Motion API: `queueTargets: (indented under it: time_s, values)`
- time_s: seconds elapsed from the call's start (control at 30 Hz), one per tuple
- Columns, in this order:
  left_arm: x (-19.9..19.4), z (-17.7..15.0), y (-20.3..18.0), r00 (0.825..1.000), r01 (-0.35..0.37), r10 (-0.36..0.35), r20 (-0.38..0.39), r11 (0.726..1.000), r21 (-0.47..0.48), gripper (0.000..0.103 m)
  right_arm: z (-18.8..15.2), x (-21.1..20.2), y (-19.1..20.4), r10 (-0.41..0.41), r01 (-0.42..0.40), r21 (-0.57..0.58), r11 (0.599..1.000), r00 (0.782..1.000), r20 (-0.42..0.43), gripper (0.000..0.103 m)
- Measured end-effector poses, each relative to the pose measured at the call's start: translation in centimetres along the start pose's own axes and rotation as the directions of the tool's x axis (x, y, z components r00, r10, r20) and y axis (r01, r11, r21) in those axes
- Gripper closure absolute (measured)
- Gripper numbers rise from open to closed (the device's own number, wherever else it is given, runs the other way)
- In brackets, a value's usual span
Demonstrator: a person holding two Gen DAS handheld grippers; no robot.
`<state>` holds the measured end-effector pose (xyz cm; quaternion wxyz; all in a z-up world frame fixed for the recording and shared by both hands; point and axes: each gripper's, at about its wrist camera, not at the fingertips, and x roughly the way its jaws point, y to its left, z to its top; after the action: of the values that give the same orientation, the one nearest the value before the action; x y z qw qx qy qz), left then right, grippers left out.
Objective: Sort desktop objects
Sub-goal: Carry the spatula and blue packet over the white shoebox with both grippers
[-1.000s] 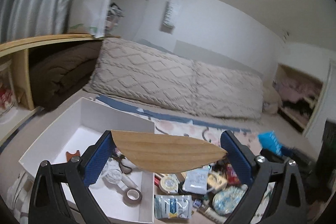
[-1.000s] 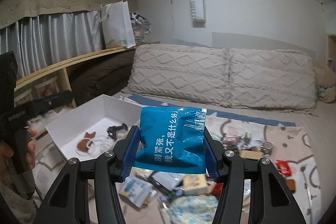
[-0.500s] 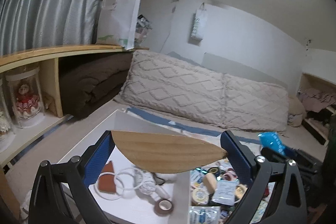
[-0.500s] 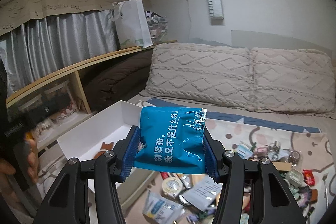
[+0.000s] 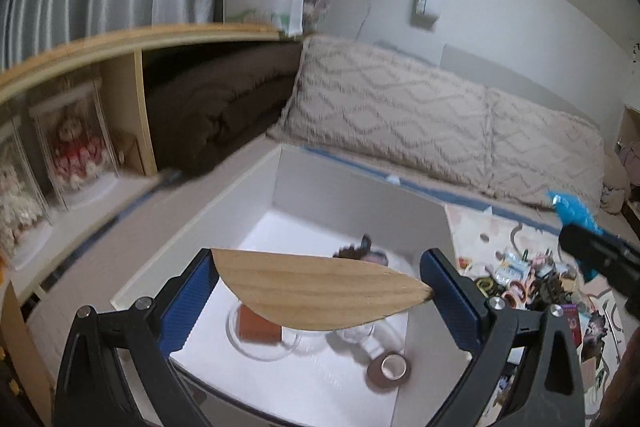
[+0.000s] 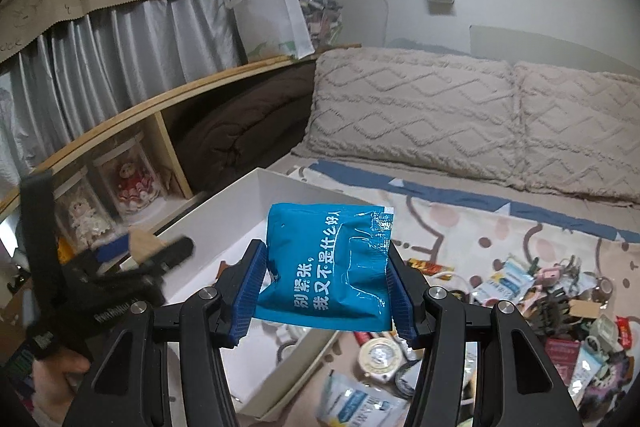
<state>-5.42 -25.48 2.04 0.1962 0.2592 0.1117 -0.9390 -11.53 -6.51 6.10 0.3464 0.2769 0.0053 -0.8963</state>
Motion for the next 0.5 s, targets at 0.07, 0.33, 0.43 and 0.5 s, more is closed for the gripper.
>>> queueTargets:
  time_s: [0.07, 0.33, 0.43, 0.5]
  values:
    - [0.7, -0.5, 0.2, 1.000, -0.002, 0.002, -0.023, 1.000, 0.001, 0.002, 0.1, 0.7, 0.4, 0.005, -0.005, 0.006, 1.000, 1.000, -0.019, 0.046]
    - [2.2, -1.1, -0.2, 0.995, -0.051, 0.056, -0.080, 0.997, 0.063, 0.002, 0.8, 3.4, 1.5, 0.022, -0.019, 0.039, 0.999, 0.995, -0.098, 0.046]
    - [3.1, -1.9, -0.1, 0.990, -0.042, 0.054, -0.127, 0.995, 0.095, 0.002, 1.5, 4.0, 1.8, 0.022, -0.016, 0.048, 0.999, 0.993, -0.116, 0.046]
    - [3.7, -2.2, 0.1, 0.987, -0.037, 0.052, -0.150, 0.994, 0.100, 0.002, 1.9, 4.5, 2.0, 0.020, -0.014, 0.047, 0.999, 0.992, -0.128, 0.046]
